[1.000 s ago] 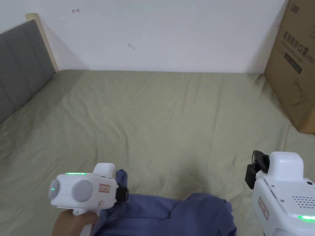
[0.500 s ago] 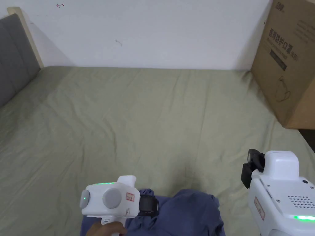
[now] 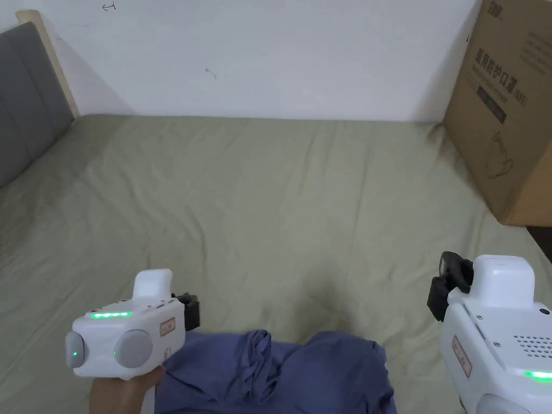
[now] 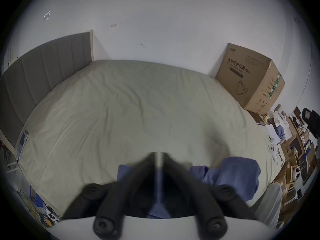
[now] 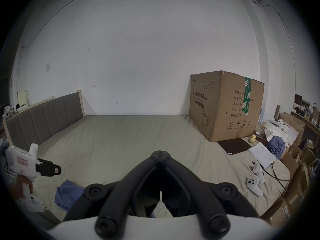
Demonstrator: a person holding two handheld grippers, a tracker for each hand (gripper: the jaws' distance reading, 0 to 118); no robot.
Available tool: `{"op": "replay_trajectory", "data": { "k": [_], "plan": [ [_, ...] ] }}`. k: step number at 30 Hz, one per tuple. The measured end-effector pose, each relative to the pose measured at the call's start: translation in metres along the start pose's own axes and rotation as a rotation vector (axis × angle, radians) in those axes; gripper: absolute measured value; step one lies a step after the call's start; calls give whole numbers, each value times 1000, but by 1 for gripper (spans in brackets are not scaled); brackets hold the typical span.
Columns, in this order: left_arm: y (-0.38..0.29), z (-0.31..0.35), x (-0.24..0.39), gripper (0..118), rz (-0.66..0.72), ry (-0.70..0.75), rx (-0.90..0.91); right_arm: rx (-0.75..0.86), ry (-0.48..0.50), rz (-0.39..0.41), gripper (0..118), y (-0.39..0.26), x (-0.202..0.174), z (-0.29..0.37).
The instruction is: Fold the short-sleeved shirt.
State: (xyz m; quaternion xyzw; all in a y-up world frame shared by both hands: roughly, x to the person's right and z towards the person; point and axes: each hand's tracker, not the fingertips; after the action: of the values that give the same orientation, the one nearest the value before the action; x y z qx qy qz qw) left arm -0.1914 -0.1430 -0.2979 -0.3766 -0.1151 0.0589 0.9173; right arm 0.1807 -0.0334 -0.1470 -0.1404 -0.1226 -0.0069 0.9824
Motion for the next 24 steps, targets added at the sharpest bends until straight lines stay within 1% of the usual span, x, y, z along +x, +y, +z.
{"op": "replay_trajectory", "data": {
  "k": [1,4,10,13,16,18,20,23,24],
  "plan": [
    [-5,-5,-3,0,8,6,-20,-1,0,1,0,0,0,0],
    [-22,-17,-2,0,24,-7,-55,-3,-1,3,0,0,1,-1],
    [-57,-47,29,0,-65,-41,-175,-15,-13,6,0,-2,8,-2],
    [-73,-60,50,0,-135,-85,-234,-22,-25,12,0,-3,13,-1],
    [-89,-70,70,0,-233,-135,-283,-27,-40,18,0,-4,19,1],
    [-98,-72,84,0,-291,-143,-295,-31,-49,20,0,-5,21,2],
    [-104,-69,92,0,-358,-89,-257,-34,-54,19,0,-6,22,1],
    [-101,-66,87,0,-349,-106,-264,-37,-53,10,0,-6,21,0],
    [-98,-67,83,0,-319,-123,-276,-37,-50,10,0,-6,20,-1]
  ]
}}
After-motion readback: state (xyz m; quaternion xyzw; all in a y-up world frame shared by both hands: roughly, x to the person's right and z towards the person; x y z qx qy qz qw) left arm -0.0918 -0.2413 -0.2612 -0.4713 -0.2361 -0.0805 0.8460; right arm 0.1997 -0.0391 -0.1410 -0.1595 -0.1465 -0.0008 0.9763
